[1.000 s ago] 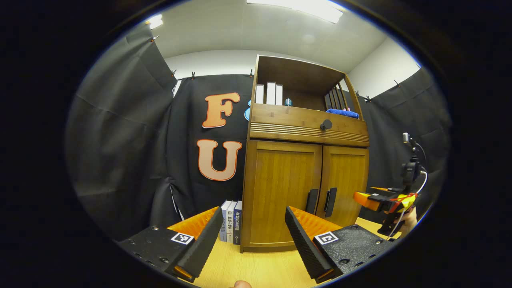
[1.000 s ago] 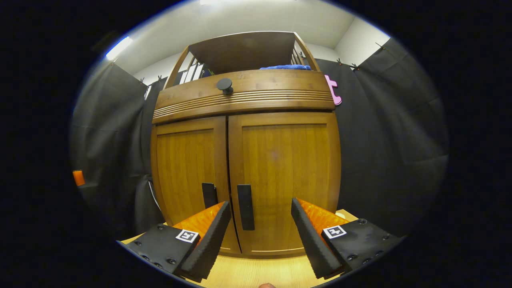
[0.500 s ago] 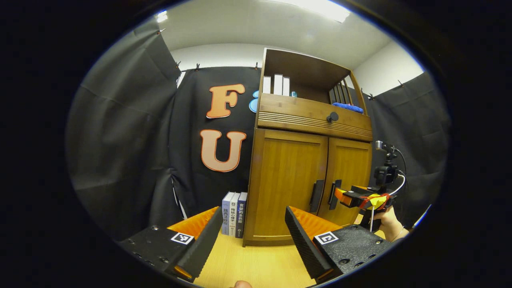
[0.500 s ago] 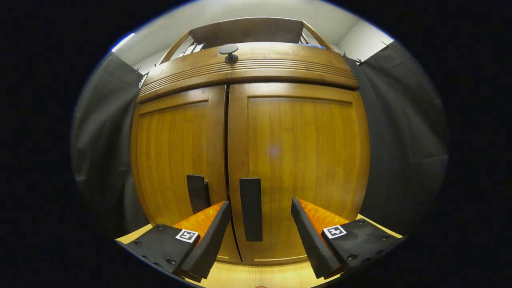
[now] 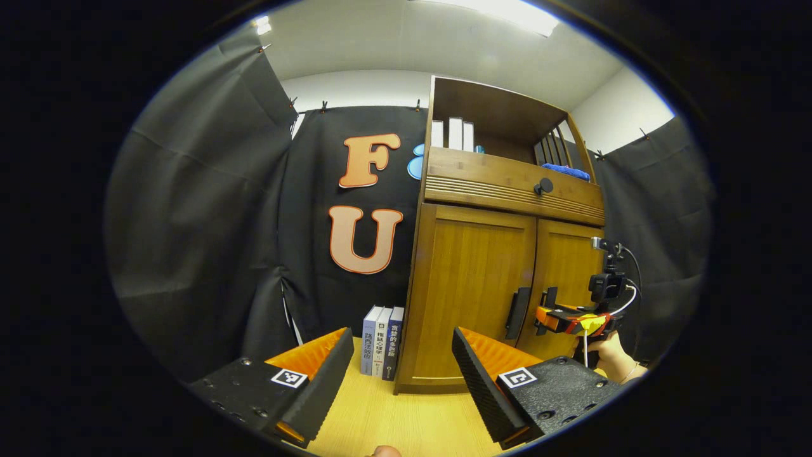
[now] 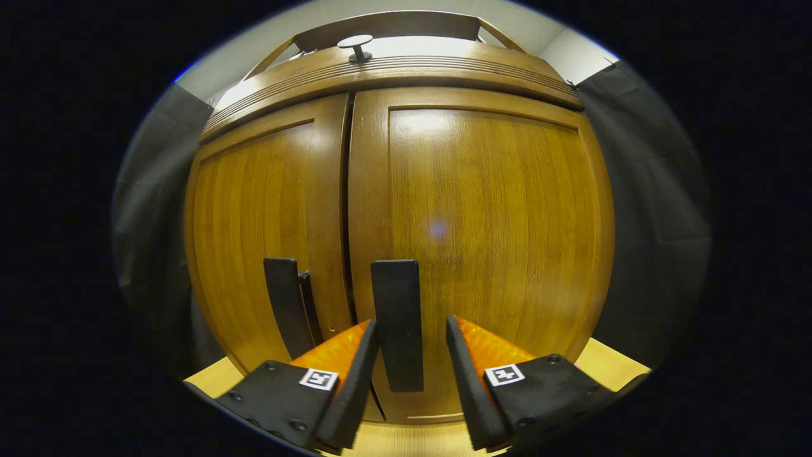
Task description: Open the right door of the double-door shoe cabinet with the right hand, and open the left door with the left hand.
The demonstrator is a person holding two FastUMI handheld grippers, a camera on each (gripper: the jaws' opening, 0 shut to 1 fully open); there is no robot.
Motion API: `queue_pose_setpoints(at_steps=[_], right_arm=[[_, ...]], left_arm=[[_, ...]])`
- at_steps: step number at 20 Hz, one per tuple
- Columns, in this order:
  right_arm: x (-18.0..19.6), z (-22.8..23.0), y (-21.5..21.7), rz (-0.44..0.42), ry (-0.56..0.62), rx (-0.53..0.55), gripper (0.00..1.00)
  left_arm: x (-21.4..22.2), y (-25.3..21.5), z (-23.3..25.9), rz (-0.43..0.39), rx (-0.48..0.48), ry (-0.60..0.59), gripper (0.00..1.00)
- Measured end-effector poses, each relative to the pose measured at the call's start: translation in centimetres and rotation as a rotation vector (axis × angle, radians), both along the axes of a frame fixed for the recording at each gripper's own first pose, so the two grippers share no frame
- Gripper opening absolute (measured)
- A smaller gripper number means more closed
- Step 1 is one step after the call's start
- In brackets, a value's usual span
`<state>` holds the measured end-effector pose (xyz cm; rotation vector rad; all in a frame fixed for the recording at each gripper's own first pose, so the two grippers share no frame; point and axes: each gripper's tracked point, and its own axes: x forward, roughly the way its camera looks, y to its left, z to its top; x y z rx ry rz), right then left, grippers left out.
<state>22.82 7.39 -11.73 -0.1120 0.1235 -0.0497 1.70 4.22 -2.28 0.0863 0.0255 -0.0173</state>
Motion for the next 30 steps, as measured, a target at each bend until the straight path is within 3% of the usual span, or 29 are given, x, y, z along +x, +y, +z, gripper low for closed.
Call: queue_pose_setpoints(at_steps=[2, 3, 6, 8, 9, 10, 12, 14, 18, 19, 20, 22, 23, 24, 25, 27, 30], right_arm=[[0.5, -0.6, 0.2, 0.006, 0.019, 0.003, 0.62], [1.1, -0.9, 0.3, 0.008, 0.02, 0.002, 0.62], [0.6, -0.8, 0.5, 0.019, 0.029, 0.01, 0.44], [0.9, -0.9, 0.4, 0.017, 0.035, 0.01, 0.46], [0.7, -0.9, 0.4, 0.016, 0.037, 0.012, 0.46], [0.5, -1.0, 0.3, 0.017, 0.041, 0.009, 0.37], [-0.2, -0.9, 0.3, 0.023, 0.04, 0.003, 0.32], [-1.1, -0.7, 0.2, 0.036, 0.042, 0.005, 0.41], [-3.9, -0.5, -0.2, 0.056, 0.033, -0.002, 0.38], [-4.6, -0.5, -0.5, 0.059, 0.031, -0.008, 0.37], [-5.3, -0.5, -0.7, 0.062, 0.027, -0.013, 0.41], [-5.9, -0.1, -0.9, 0.07, 0.021, -0.022, 0.36], [-6.6, 0.0, -1.1, 0.075, 0.019, -0.02, 0.41], [-7.0, -0.1, -1.3, 0.077, 0.02, -0.014, 0.37], [-7.6, 0.0, -1.4, 0.08, 0.022, -0.006, 0.41], [-8.6, 0.1, -1.9, 0.084, 0.022, 0.009, 0.37], [-10.3, 0.2, -2.8, 0.088, 0.024, 0.028, 0.4]], left_arm=[[0.1, 0.0, -0.1, 0.001, 0.001, 0.003, 0.95], [0.1, 0.0, -0.2, 0.002, 0.003, 0.004, 0.92], [0.1, -0.1, -0.2, 0.005, 0.003, 0.008, 0.92], [0.2, -0.1, -0.3, 0.007, -0.003, 0.014, 0.95], [0.1, -0.2, -0.5, 0.008, -0.006, 0.018, 0.92], [0.0, -0.3, -0.7, 0.01, -0.011, 0.024, 0.92], [-0.3, -0.1, -0.9, 0.017, -0.015, 0.035, 0.95], [-0.5, 0.3, -1.1, 0.028, -0.017, 0.042, 0.95], [-1.3, 0.4, -1.0, 0.035, -0.015, 0.049, 0.92], [-1.6, 0.4, -0.9, 0.04, -0.007, 0.045, 0.95], [-1.8, 0.6, -0.7, 0.047, 0.001, 0.038, 0.95], [-2.3, 0.6, -0.3, 0.054, 0.01, 0.027, 0.95], [-2.6, 0.5, -0.1, 0.057, 0.012, 0.022, 0.95], [-2.9, 0.4, 0.0, 0.059, 0.014, 0.018, 0.95], [-3.1, 0.3, 0.3, 0.06, 0.017, 0.015, 0.92], [-3.6, 0.1, 0.3, 0.061, 0.022, 0.013, 0.92], [-4.1, -0.5, 0.5, 0.053, 0.024, 0.012, 0.94]])
